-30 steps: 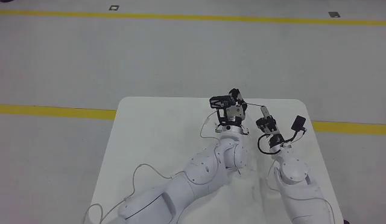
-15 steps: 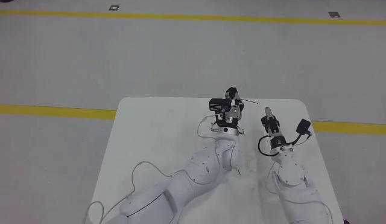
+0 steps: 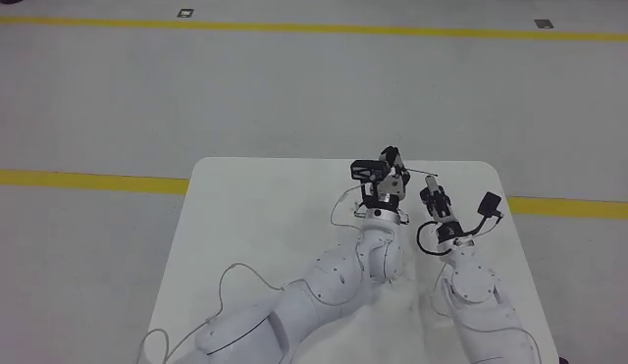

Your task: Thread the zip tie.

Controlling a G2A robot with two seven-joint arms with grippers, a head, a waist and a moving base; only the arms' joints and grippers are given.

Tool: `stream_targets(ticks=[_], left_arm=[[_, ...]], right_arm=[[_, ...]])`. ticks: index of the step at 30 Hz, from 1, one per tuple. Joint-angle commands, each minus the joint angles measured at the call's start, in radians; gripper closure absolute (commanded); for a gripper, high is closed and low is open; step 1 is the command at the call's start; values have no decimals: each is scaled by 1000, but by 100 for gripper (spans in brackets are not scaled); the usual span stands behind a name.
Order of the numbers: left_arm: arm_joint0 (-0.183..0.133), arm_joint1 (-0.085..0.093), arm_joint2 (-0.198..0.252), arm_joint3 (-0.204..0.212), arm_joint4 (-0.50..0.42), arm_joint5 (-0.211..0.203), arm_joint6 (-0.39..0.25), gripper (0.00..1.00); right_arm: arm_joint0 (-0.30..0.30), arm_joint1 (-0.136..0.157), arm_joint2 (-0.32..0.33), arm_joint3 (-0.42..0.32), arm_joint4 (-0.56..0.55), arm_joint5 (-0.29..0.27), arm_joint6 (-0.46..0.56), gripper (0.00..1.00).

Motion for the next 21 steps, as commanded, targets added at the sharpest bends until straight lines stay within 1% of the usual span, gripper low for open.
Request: stream_targets(ticks=[1, 10, 21], left_arm=[[5, 3, -3, -2, 7, 0, 0, 100], [16, 8, -13, -16, 44, 0, -25, 100], [30, 13, -35, -26, 75, 0, -40, 100]], right_arm=[[1, 0, 0, 0, 0, 0, 4, 60], [5, -2, -2, 1, 4, 5, 18, 62], [10, -3, 7, 7, 17, 12, 26, 64]])
